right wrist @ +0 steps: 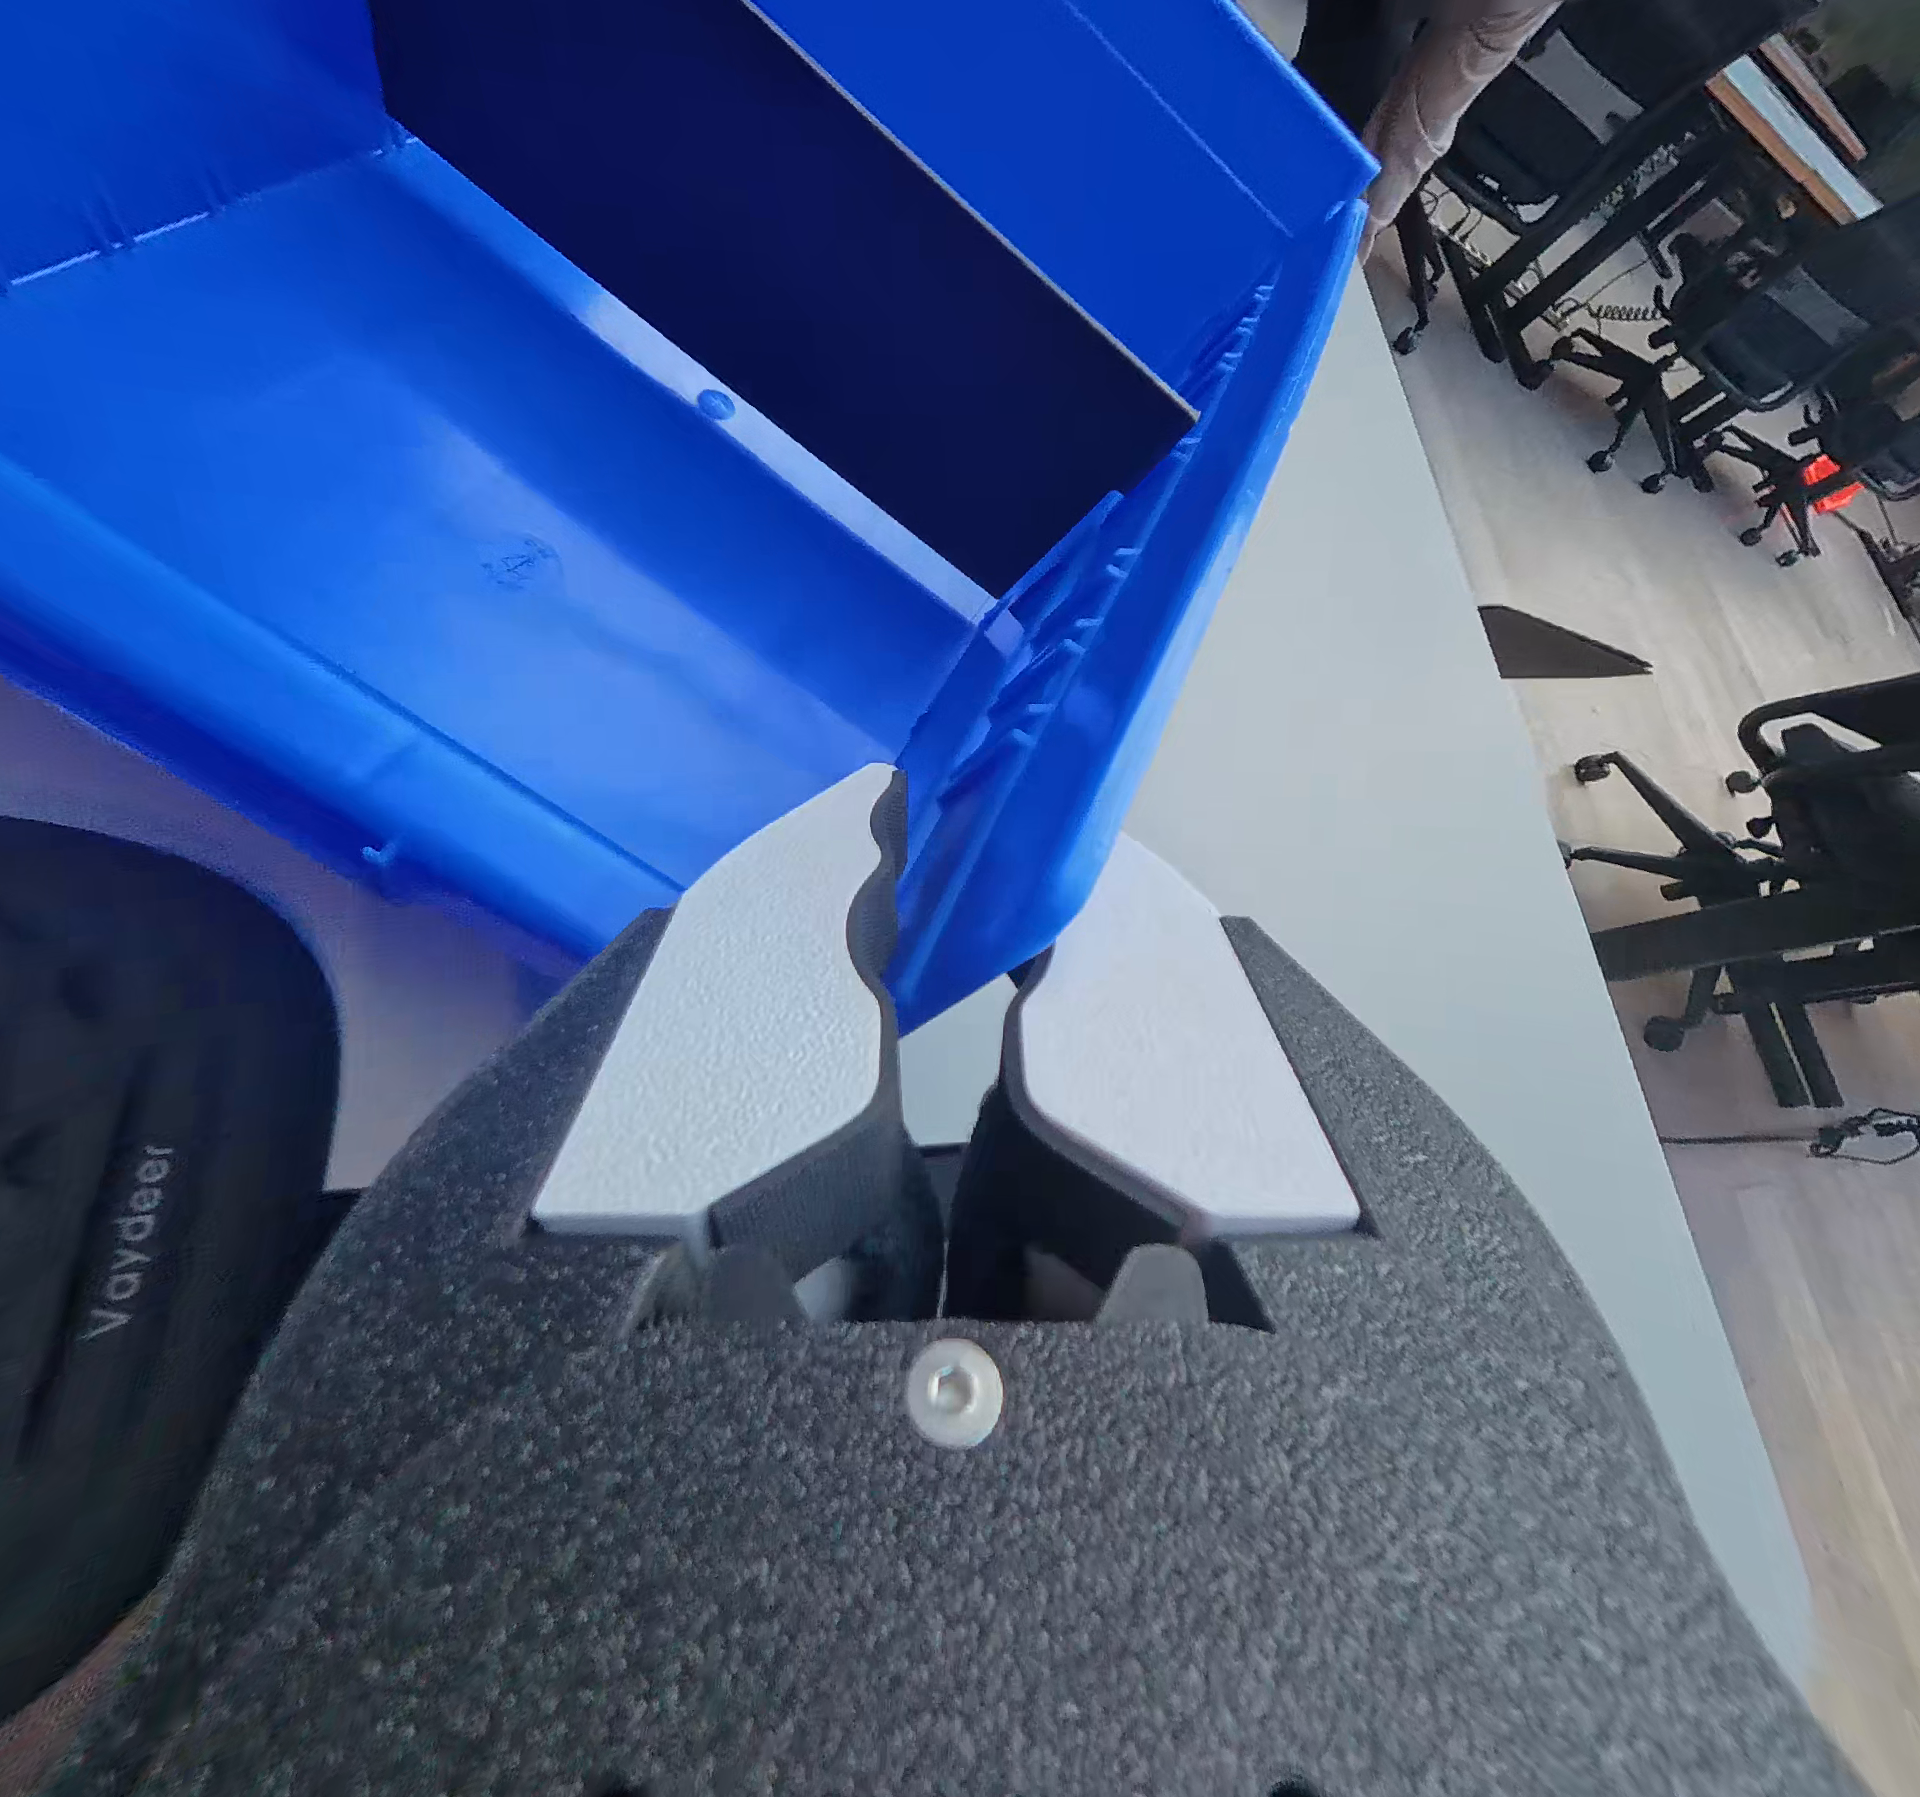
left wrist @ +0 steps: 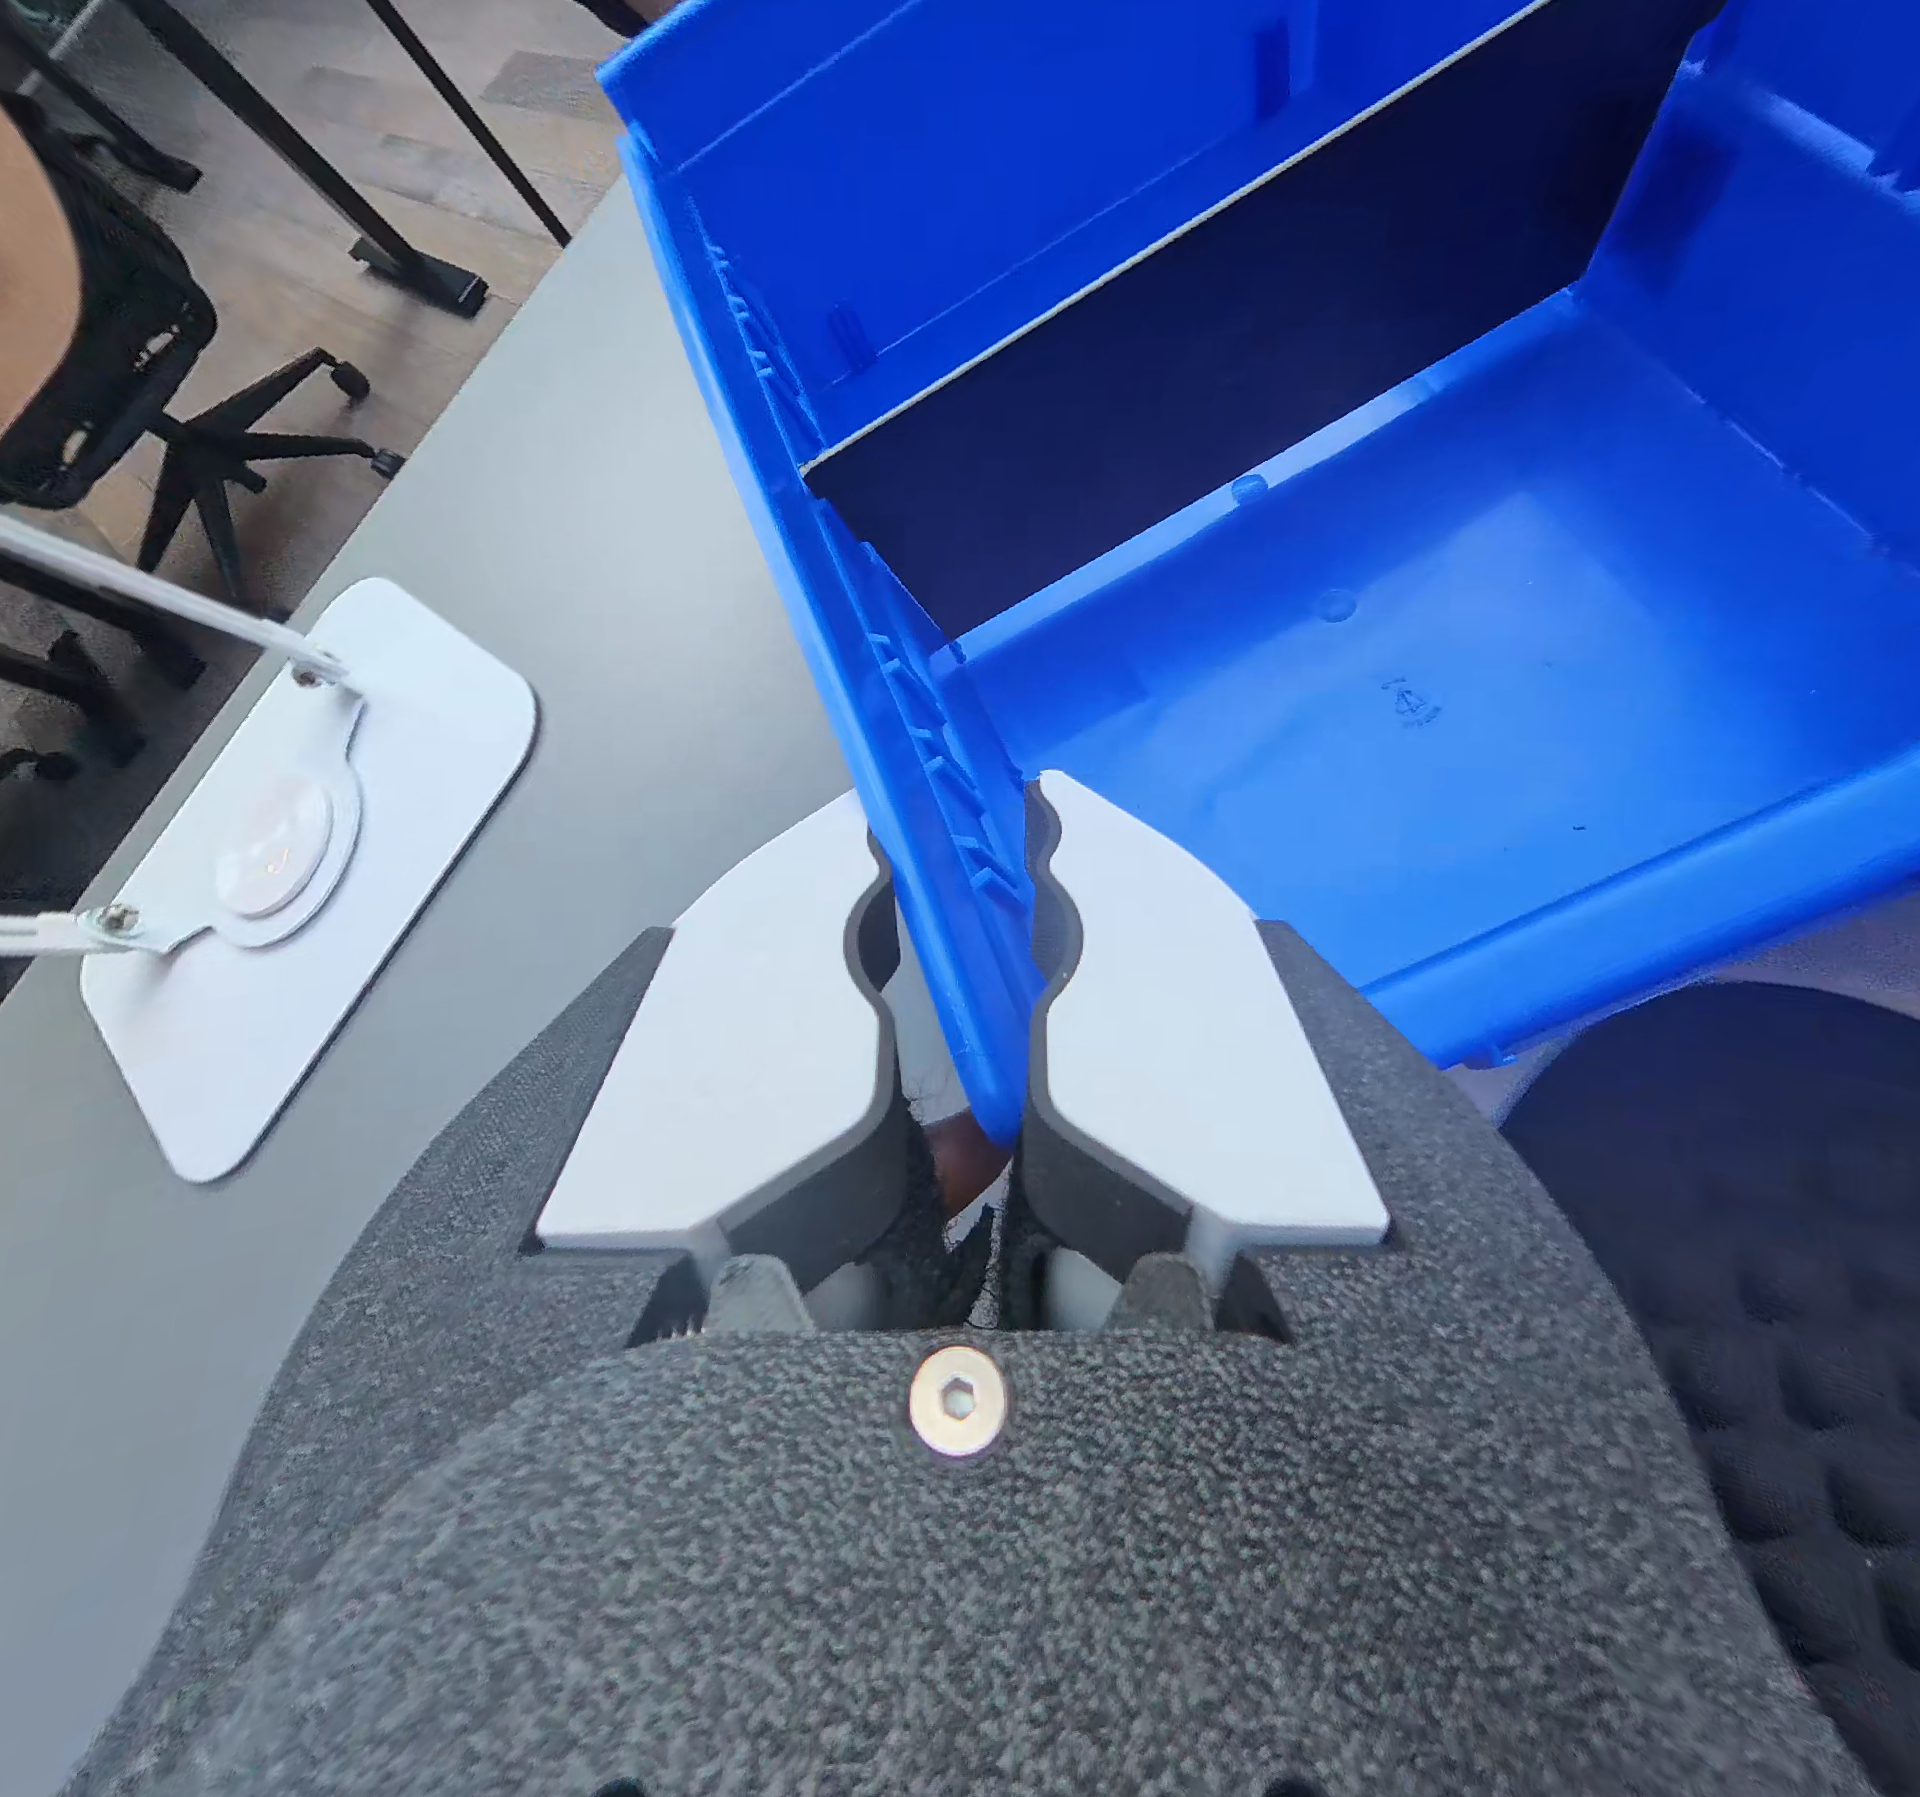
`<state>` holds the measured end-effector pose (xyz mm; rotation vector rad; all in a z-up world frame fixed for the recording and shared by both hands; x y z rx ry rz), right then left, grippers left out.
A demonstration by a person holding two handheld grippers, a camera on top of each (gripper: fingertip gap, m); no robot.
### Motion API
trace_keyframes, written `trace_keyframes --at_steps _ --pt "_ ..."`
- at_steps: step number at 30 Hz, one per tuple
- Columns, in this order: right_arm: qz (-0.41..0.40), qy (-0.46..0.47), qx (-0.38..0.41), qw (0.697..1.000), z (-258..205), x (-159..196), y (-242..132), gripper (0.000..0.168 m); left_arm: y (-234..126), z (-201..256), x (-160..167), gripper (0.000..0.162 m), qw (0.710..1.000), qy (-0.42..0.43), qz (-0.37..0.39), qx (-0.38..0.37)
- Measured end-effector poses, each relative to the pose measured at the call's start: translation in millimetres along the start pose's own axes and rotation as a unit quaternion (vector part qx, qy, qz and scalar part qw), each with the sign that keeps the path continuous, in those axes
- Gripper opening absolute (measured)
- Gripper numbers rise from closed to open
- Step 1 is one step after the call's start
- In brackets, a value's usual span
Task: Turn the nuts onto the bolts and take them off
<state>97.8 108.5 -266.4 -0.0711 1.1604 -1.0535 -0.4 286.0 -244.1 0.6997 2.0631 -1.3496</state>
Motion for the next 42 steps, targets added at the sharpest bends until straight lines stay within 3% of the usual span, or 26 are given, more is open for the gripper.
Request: trace_keyframes --at_steps 10,15,19,25,28,34,42 --pt "-0.004 0.052 -0.031 0.998 3.5 17.8 4.1 0.02 25.0 14.8 -8.0 0.022 0.999 0.017 0.011 0.028" --pt "0.039 0.105 -0.096 0.989 -6.5 14.8 -3.8 0.041 22.5 14.7 -2.7 0.045 0.999 0.032 0.022 0.031" --pt "0.063 0.148 -0.11 0.981 8.1 19.8 -16.8 0.081 -1.5 5.2 -2.0 0.064 0.999 0.007 0.043 0.024" --pt "0.145 0.177 -0.109 0.967 30.3 10.1 -46.8 0.092 -72.2 -21.6 18.3 0.07 0.993 -0.048 0.107 0.024" --pt "0.205 0.167 -0.118 0.957 25.9 -7.4 -60.4 0.089 -113.2 -39.7 42.8 0.074 0.988 -0.081 0.132 0.007" --pt "0.241 0.196 -0.254 0.916 -18.3 -34.7 -79.0 0.084 -198.7 -78.5 117.2 0.071 0.978 -0.137 0.143 -0.072" --pt "0.241 0.126 -0.291 0.917 -68.1 -40.9 -86.6 0.076 -295.2 -109.3 264.3 0.065 0.965 -0.157 -0.006 -0.21"
Point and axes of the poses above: each gripper's, where its closed fingertips meet, y out along the fingers, x out of its underside, z = x × y across the jaws, the point moved 2 cm from there along -y, back along the fingers, and after that the axes turned 3 degrees about -z, right-handed, at the moved point
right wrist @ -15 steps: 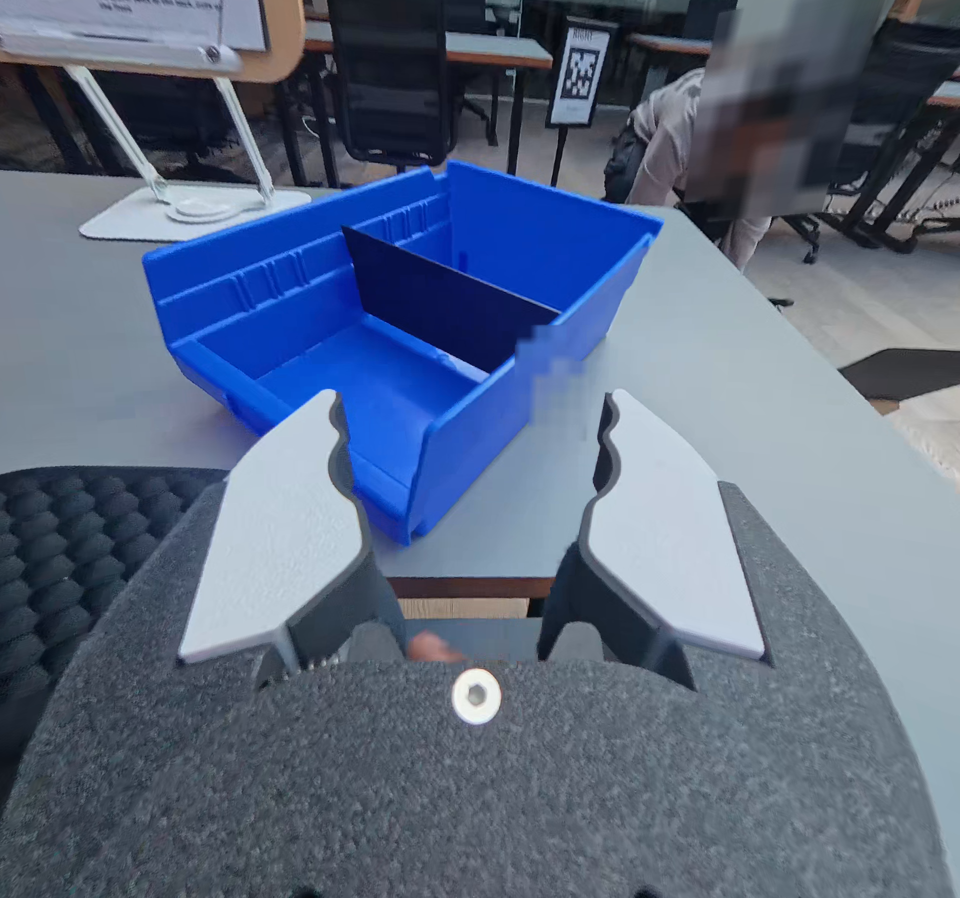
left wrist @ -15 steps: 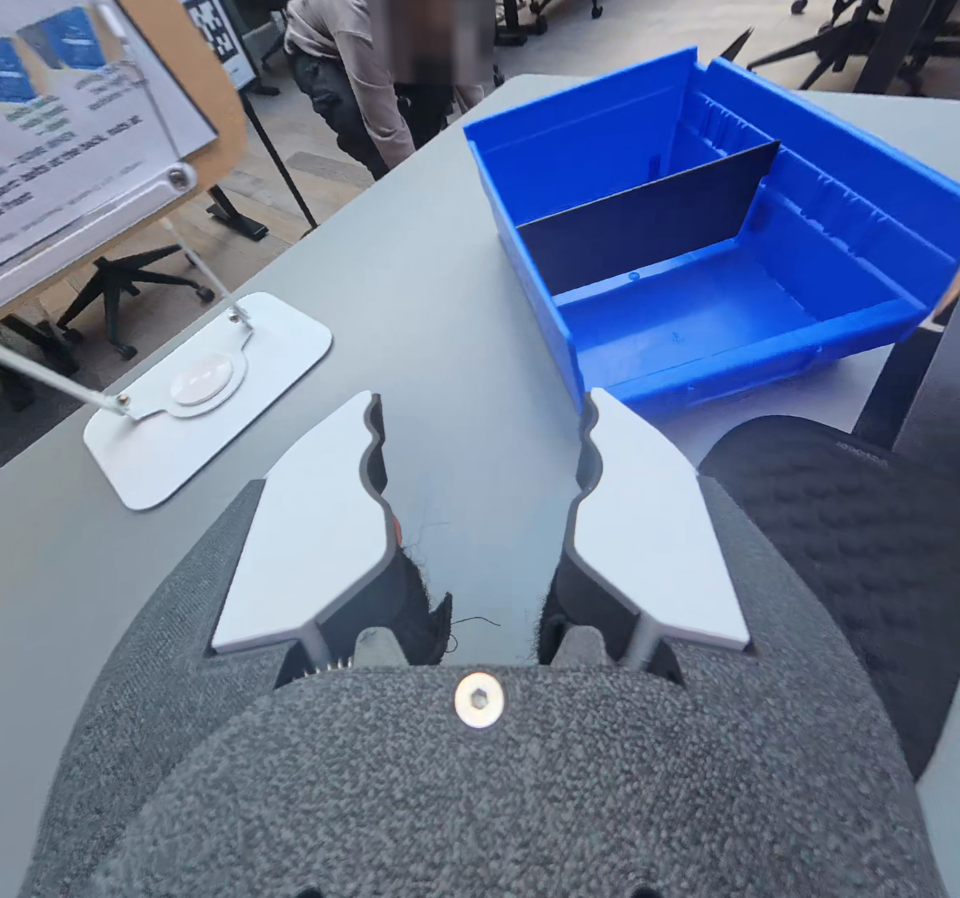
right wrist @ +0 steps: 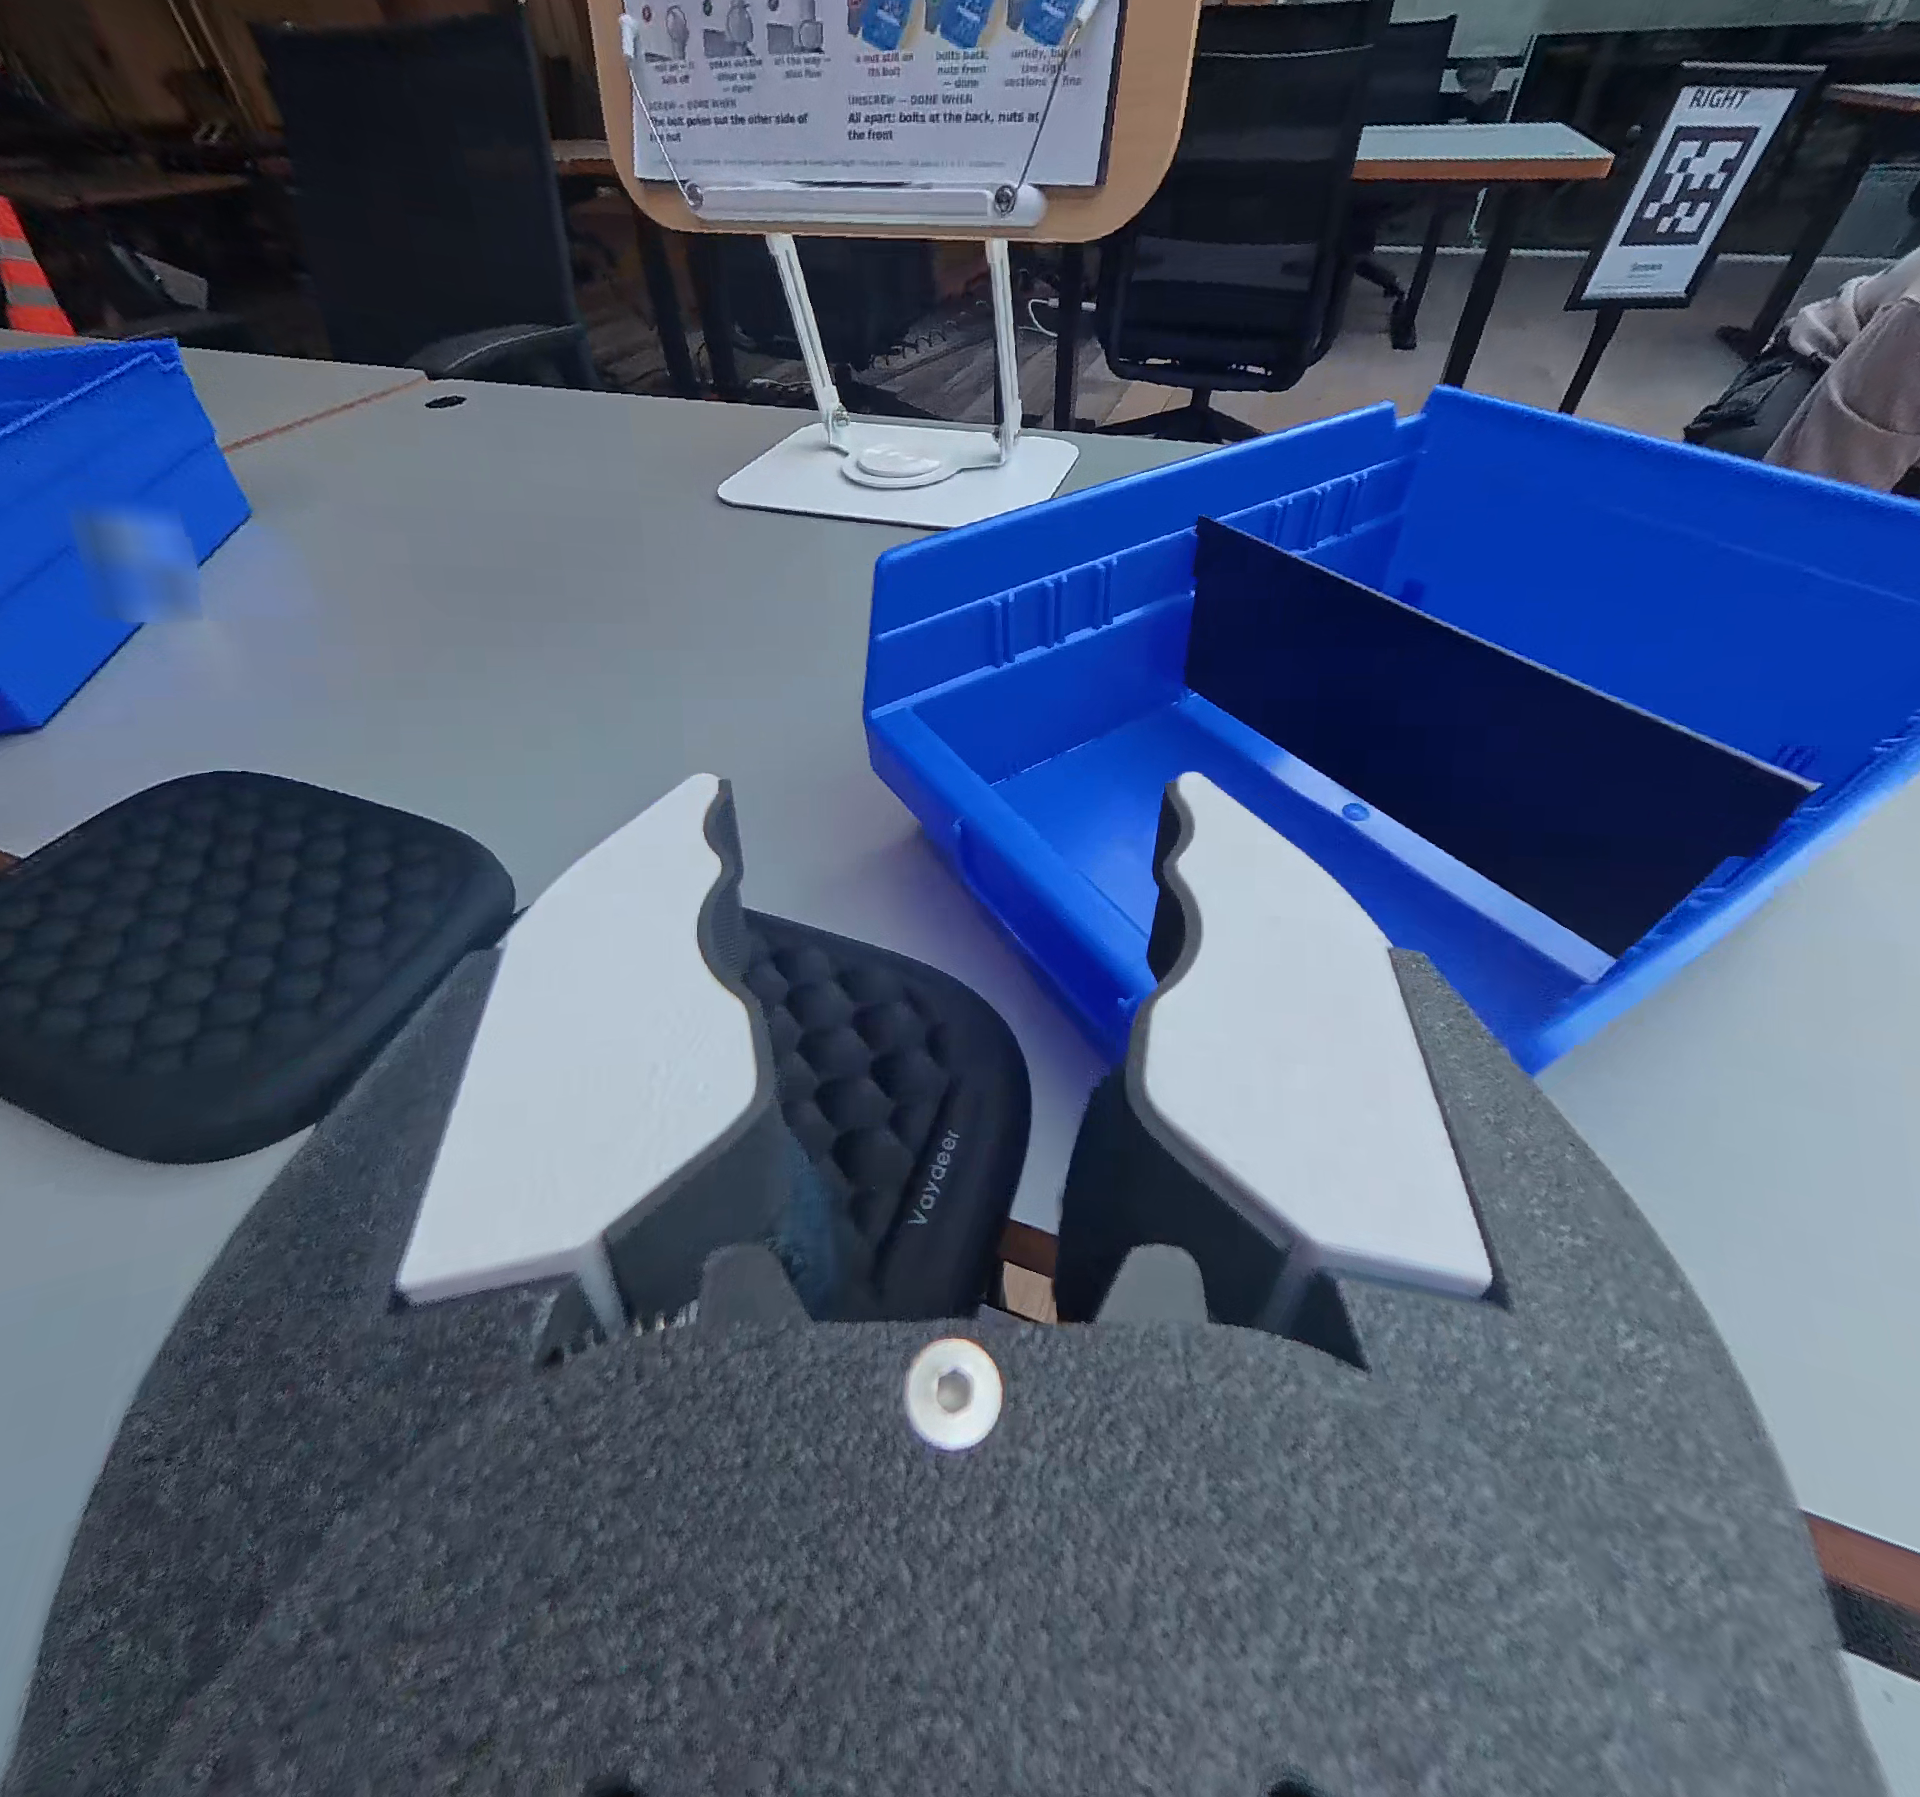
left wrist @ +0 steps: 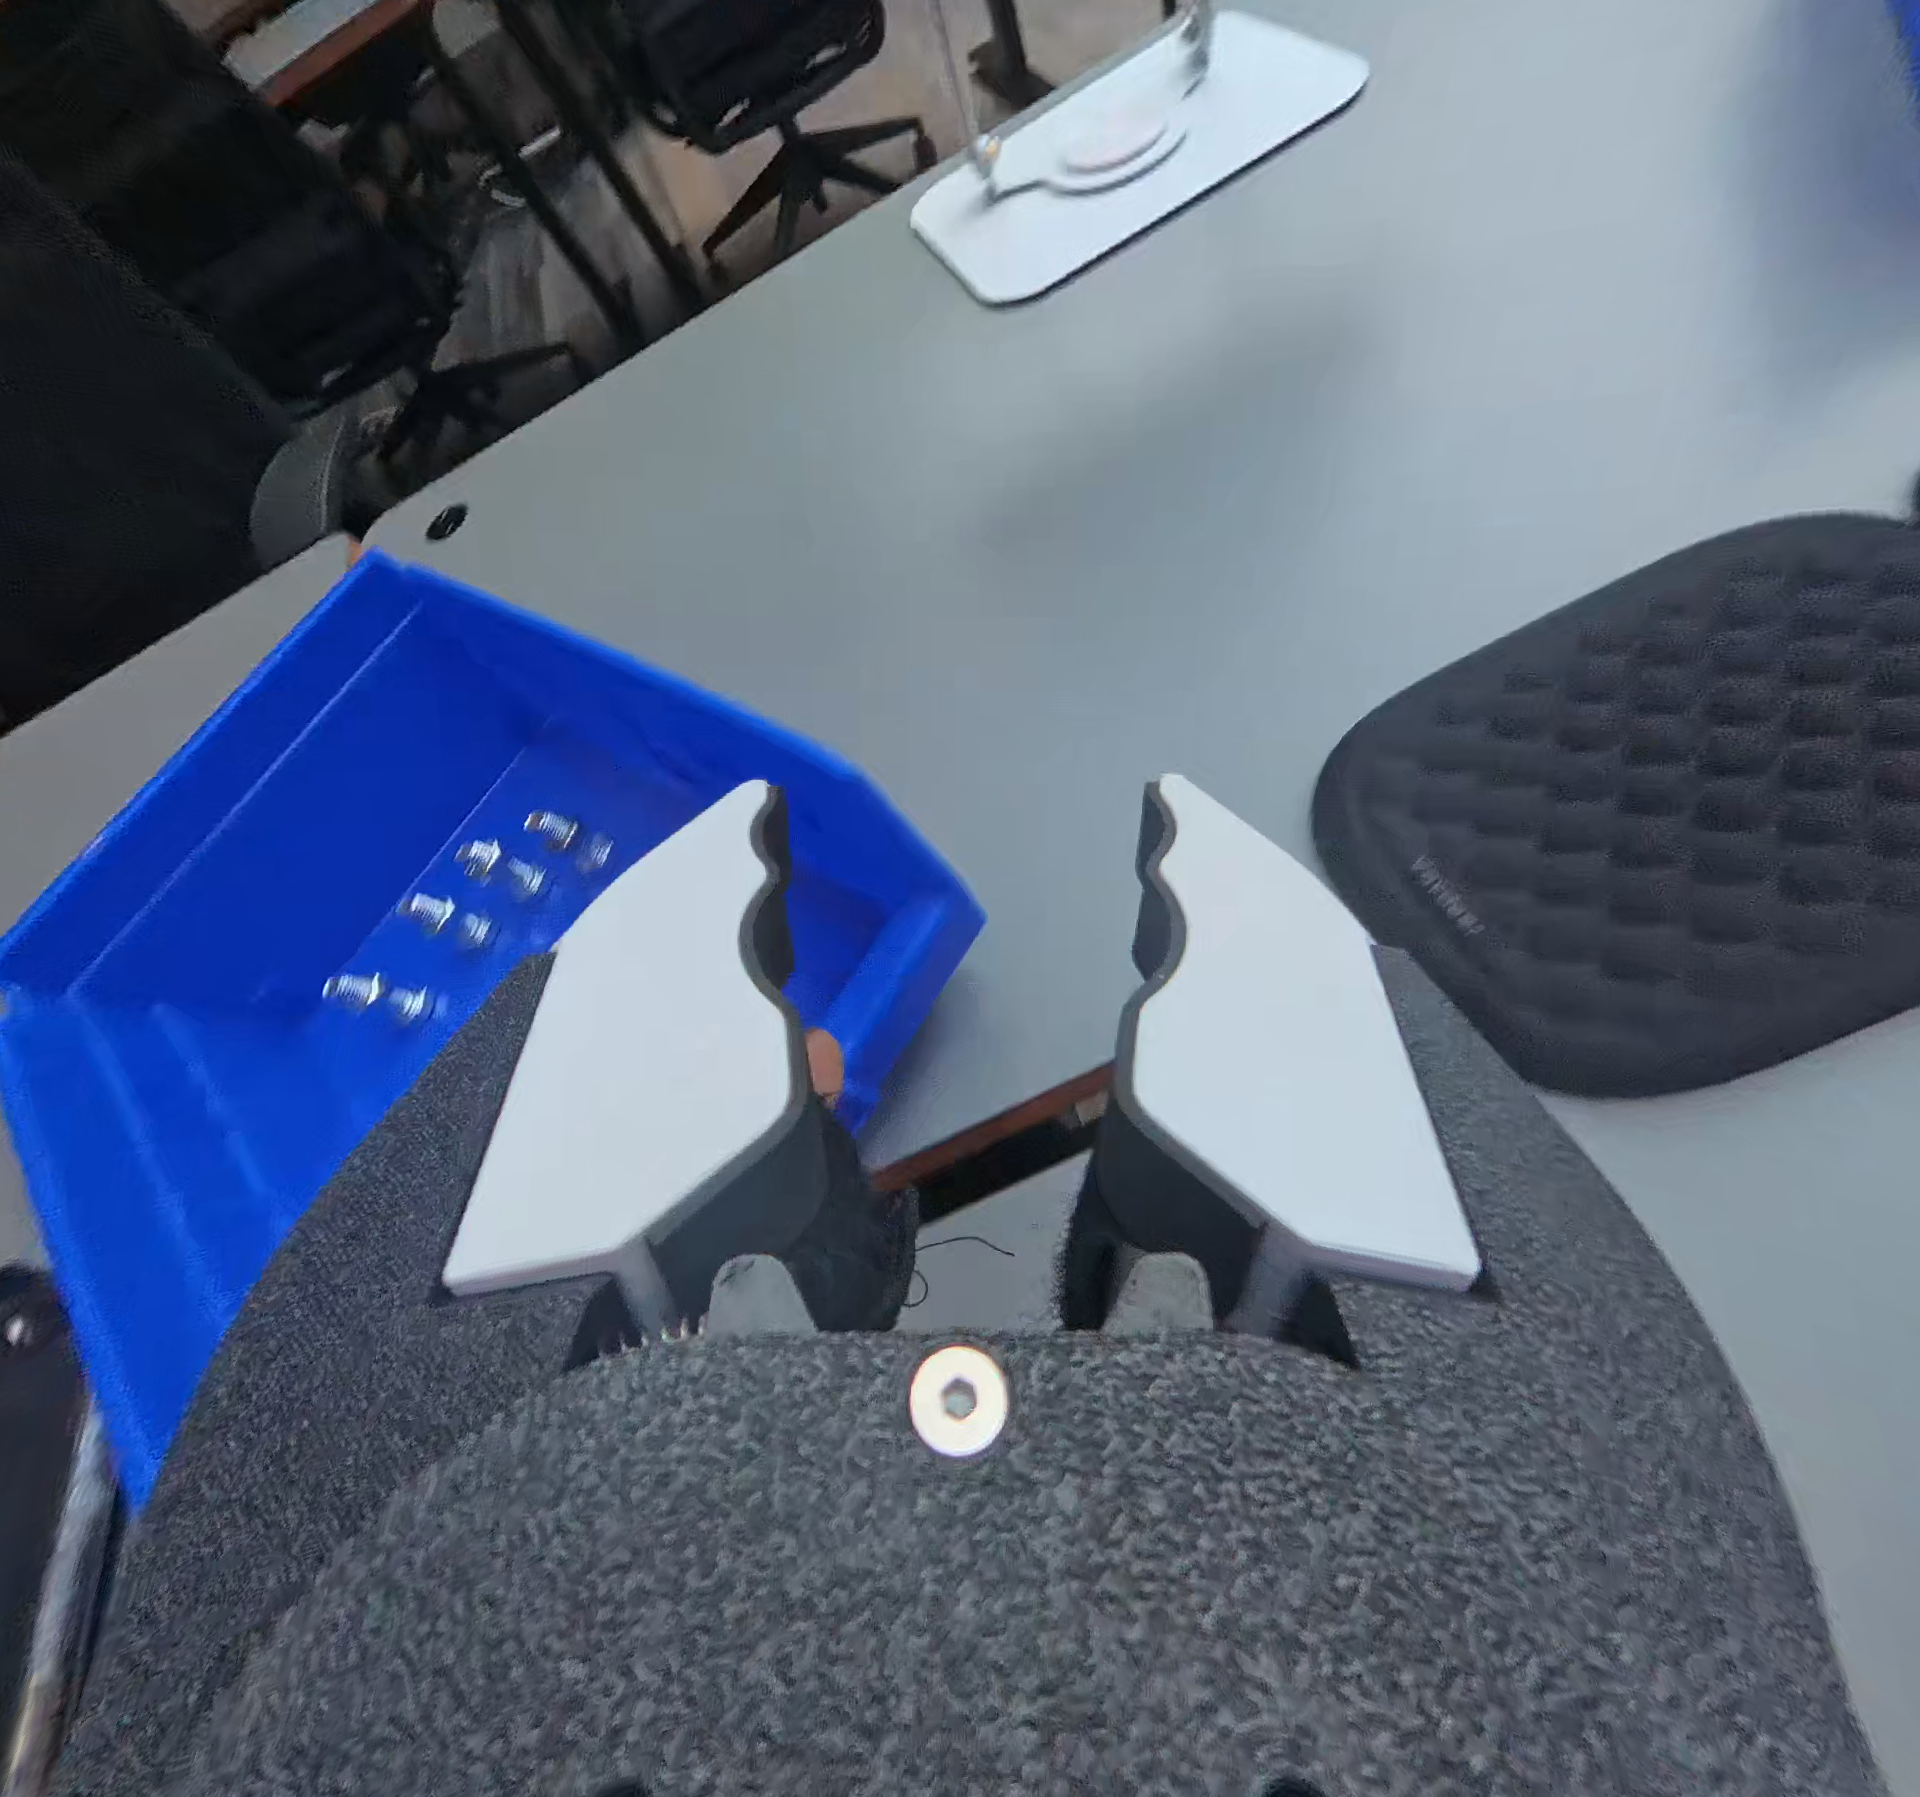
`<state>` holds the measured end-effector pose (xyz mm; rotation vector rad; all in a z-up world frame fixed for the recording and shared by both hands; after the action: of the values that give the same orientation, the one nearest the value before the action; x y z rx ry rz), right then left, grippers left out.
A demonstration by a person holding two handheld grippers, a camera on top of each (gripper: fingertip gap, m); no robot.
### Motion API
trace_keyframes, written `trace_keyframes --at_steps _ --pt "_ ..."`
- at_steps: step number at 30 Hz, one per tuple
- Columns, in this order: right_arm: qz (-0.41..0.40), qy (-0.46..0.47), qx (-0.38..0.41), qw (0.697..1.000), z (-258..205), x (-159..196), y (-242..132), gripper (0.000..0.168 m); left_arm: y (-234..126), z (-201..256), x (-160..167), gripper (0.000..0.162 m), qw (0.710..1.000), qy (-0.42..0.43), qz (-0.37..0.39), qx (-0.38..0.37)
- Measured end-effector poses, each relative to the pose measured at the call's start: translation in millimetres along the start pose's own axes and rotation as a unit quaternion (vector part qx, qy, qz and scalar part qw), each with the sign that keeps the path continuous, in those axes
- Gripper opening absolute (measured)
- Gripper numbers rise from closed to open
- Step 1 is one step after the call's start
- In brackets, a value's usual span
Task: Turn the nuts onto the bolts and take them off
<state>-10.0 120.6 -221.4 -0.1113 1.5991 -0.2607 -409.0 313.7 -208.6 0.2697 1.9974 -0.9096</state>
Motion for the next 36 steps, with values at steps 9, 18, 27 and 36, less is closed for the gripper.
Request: trace_keyframes --at_steps 9,18,27,36 --pt "-0.021 0.011 -0.035 0.999 -31.9 1.3 27.0 0.073 21.9 -22.0 77.8 0.056 0.989 0.052 -0.124 0.066" --pt "-0.068 -0.044 -0.014 0.997 -33.0 12.1 32.1 0.071 48.7 -36.0 87.4 0.047 0.974 0.144 -0.174 -0.004" --pt "-0.083 -0.046 -0.016 0.995 -29.1 20.0 37.7 0.068 67.5 -30.2 108.6 0.032 0.95 0.179 -0.249 0.051" --pt "-0.104 -0.066 -0.024 0.992 -28.7 24.2 43.2 0.066 77.1 -17.1 95.0 0.031 0.964 0.167 -0.202 0.05"
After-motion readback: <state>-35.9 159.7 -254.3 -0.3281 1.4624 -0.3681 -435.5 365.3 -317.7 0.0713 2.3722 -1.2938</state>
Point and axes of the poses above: each gripper's, where its closed fingertips meet, y out along the fingers, x out of its underside, z = x × y across the jaws, the point moved 2 cm from there along -y, back along the fingers, and after that the axes turned 3 degrees about -z, right-handed, at the moved point
